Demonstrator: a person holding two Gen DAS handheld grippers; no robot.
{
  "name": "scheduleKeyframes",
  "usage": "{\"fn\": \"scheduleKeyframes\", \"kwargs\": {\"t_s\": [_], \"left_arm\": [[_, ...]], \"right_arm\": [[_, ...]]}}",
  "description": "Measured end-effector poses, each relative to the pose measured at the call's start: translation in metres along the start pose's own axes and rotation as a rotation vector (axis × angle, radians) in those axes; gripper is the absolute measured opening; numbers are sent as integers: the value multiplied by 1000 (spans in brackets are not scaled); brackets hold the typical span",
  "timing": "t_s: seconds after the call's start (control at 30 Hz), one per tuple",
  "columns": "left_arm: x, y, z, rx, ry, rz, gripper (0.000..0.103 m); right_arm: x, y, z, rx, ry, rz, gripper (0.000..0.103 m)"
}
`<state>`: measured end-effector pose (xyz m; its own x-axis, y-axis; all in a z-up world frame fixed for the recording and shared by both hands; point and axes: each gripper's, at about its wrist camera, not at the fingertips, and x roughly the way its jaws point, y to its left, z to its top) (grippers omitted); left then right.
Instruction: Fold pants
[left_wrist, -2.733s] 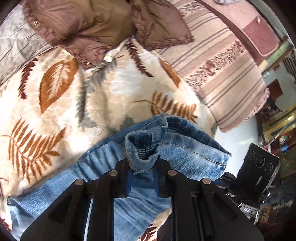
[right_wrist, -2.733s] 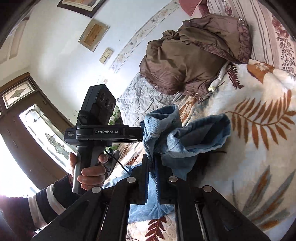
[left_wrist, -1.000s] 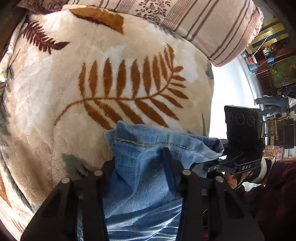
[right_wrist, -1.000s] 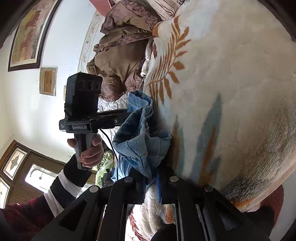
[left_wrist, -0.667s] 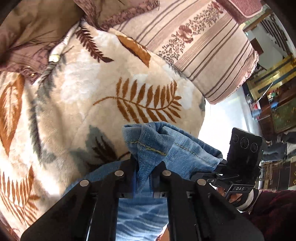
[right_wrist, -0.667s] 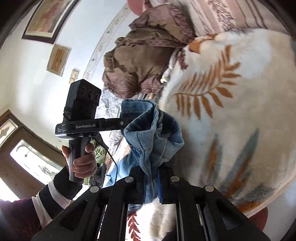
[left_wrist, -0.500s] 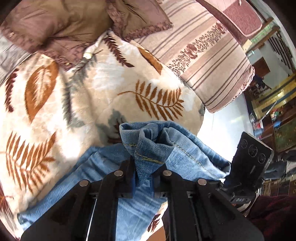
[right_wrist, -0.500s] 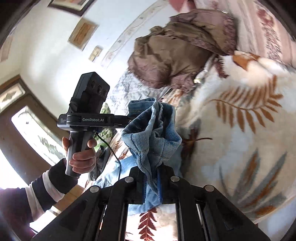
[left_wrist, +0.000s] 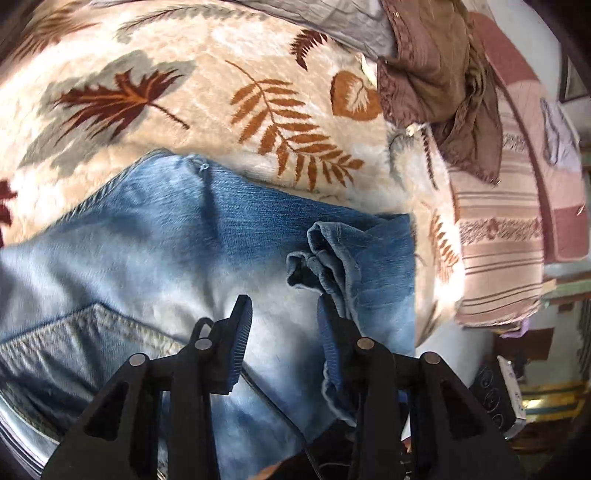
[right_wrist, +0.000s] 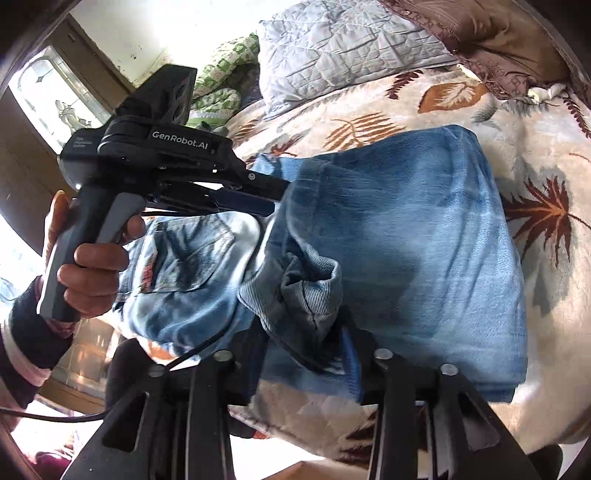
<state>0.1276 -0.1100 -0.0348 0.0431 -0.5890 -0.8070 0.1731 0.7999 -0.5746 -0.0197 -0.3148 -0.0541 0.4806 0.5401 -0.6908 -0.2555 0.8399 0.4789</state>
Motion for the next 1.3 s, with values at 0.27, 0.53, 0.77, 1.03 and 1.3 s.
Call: {"fn": "scheduleKeyframes", "kwargs": {"t_s": [0.27,0.53,0.77,1.03,1.3], "left_arm": [[8,-21,-39,59,-88,-14,66],[24,-59,-27,120,-101,8,56],[46,-66,-34,129,-148,200,34],[14,-64,-52,138,-184,83,30],[31,-79,-60,200,-216,111,54]], "right_arm": [[-83,-21,35,27,-188,27,68],[2,-126,87,257,-120,-121,45],[9,-95,99,-21,-129,-226,24],[-40,-132,76,203,-193,-44,40],[-46,-94,20,87,-104,12,37]]}}
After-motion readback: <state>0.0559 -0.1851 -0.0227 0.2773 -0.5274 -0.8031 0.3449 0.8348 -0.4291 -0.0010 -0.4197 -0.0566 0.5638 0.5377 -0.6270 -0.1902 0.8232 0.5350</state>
